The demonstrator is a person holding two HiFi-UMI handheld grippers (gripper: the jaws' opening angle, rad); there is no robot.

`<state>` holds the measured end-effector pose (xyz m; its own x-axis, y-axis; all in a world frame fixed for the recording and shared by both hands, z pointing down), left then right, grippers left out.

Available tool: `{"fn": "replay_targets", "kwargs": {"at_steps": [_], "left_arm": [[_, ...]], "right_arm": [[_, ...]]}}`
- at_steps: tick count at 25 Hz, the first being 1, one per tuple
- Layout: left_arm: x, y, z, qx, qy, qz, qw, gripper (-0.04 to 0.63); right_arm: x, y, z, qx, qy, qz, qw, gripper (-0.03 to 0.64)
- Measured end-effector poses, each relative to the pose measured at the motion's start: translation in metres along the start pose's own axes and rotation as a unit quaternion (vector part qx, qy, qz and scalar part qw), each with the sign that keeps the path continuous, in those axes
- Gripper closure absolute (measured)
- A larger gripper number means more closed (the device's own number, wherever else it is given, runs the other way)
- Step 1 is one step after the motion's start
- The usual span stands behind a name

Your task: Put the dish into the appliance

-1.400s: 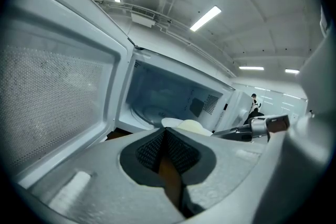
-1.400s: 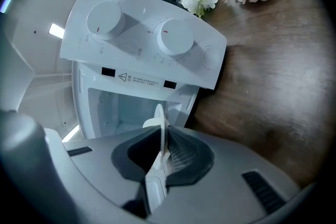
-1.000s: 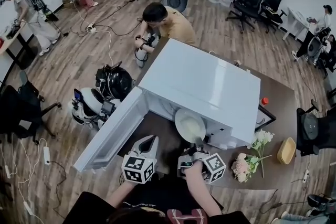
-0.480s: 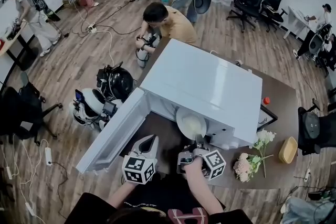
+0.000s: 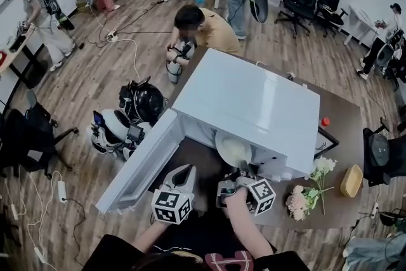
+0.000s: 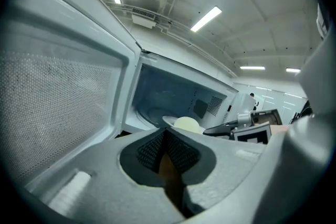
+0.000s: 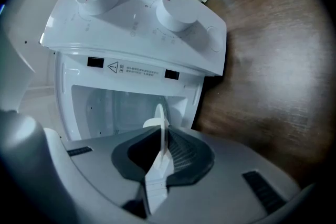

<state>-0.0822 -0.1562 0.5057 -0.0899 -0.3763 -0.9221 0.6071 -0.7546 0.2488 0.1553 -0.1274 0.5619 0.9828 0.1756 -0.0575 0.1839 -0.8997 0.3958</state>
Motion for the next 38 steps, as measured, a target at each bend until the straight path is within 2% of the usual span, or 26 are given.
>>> {"fn": "replay_targets", "kwargs": {"at_steps": [13,31,38], "left_arm": [[-0.001,-0.001,0.007,0.009,-0.002,0.002,1.0,0.586],[0.002,-0.001,0.003,0.01,-0.013,-0.004,0.9999,0.586],[0.0,-0.005,0.006,0.023,-0.019,-0.003,0.9996,0.586]], "right_arm": [[-0.002,0.017,0.008,0.003,-0.004,-0.01,1.0,0.569],[0.0,0.033,0.014,-0.003,-0.036,-0.015,0.999,0.574],[0.0,0.042,0.019,-0.01,-0.048,-0.011,0.999,0.575]]}}
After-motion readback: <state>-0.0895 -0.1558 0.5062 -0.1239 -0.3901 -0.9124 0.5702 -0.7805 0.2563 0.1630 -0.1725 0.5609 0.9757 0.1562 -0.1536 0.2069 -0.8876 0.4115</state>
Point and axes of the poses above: the fingertips, and each gripper's own axes: y forward along the fingers, z to its left, x out of its top, the point moved 10 cm from there along -y, backward along the fingers, and after that the axes turned 5 degrees about -z, right-handed, at the moved point
